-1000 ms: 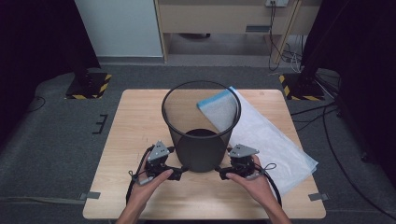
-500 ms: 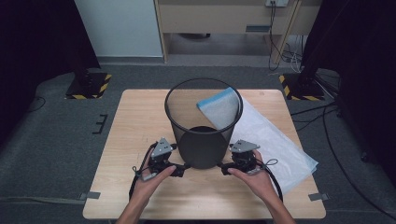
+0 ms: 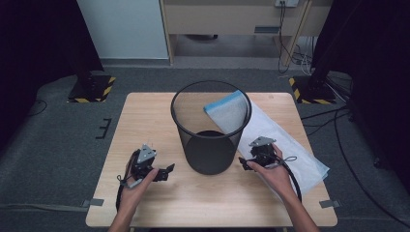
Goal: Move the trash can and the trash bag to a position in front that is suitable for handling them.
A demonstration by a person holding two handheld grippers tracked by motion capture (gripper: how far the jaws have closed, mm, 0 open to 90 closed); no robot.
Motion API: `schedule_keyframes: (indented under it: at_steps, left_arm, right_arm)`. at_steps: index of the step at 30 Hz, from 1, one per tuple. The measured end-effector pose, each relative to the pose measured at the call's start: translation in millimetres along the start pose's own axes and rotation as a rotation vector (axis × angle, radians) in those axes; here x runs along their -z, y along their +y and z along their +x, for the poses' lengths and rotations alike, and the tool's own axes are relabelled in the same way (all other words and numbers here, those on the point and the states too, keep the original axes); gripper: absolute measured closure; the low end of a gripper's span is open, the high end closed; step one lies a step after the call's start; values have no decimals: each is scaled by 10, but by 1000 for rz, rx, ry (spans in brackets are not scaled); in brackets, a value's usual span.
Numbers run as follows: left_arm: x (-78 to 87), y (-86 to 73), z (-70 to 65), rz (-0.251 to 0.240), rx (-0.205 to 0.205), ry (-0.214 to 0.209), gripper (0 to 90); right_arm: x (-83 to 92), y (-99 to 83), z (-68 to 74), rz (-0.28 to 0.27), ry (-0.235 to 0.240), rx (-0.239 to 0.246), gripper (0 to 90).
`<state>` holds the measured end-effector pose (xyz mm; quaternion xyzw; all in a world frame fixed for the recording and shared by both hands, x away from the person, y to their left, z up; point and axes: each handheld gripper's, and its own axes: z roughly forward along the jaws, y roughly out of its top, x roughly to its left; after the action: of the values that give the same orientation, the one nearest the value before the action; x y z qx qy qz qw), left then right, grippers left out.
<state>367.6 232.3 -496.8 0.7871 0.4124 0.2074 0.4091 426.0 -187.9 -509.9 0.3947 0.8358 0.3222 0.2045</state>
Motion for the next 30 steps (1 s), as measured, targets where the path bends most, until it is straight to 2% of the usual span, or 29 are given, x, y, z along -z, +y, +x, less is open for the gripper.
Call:
schedule_keyframes:
  at_steps: [2, 3, 4, 5, 6, 7, 9, 11, 13, 14, 15, 17, 18, 19, 21, 23, 24, 26, 27, 28, 30]
  left_arm:
    - [1, -30, 52, 5, 5, 15, 44]
    - [1, -89, 121, 6, 36, 19, 44]
    - [1, -89, 121, 6, 36, 19, 44]
    - [-4, -129, 167, 13, 46, 25, 44]
    - [-4, -129, 167, 13, 46, 25, 45]
    - [-9, -157, 193, 16, 58, 29, 46]
    - [-7, -170, 198, 12, 64, 26, 47]
    - [-15, -177, 190, 5, 73, 24, 47]
    - [-21, -179, 187, 8, 70, 23, 47]
    - [-19, -179, 191, 18, 58, 23, 47]
    - [-24, -182, 182, 14, 62, 22, 48]
    - [-26, -184, 173, 19, 60, 19, 48]
    - [-26, -185, 170, 20, 60, 19, 48]
    - [-26, -187, 168, 20, 58, 19, 48]
    - [-30, -193, 160, 16, 66, 19, 49]
    - [-31, -205, 167, 24, 65, 18, 50]
    - [-33, -214, 178, 25, 68, 23, 50]
    - [-35, -222, 188, 24, 74, 24, 50]
    - [-35, -222, 188, 24, 74, 24, 50]
    - [-33, -227, 195, 23, 79, 28, 51]
    - [-32, -230, 198, 22, 80, 26, 51]
  right_arm:
    - [-79, 29, -29, 8, 2, -18, 135]
    - [-119, 45, -37, 20, 1, -14, 133]
    - [-119, 45, -37, 20, 1, -14, 133]
    - [-194, 70, -57, 21, -1, -25, 146]
    - [-226, 87, -67, 21, 17, -58, 154]
    - [-258, 97, -82, 13, 8, -74, 176]
    - [-300, 96, -107, 10, -6, -76, 194]
    - [-346, 66, -128, 34, -1, -81, 194]
    - [-362, 51, -149, 27, 5, -93, 200]
    - [-362, 48, -182, 20, 14, -109, 289]
    - [-353, 49, -198, 10, 8, -90, 348]
    - [-345, 48, -211, 2, 28, -93, 443]
    - [-343, 45, -243, -4, 27, -90, 541]
    - [-343, 45, -243, -4, 27, -90, 541]
    - [-340, 39, -292, -11, 18, -89, 649]
    - [-340, 24, -339, -17, 16, -103, 707]
    - [-339, 21, -371, -18, 16, -110, 716]
    - [-337, 28, -348, -14, 9, -106, 650]
    - [-337, 28, -348, -14, 9, -106, 650]
    - [-354, 43, -328, -34, 2, -99, 528]
    - [-371, 68, -295, -53, 6, -113, 460]
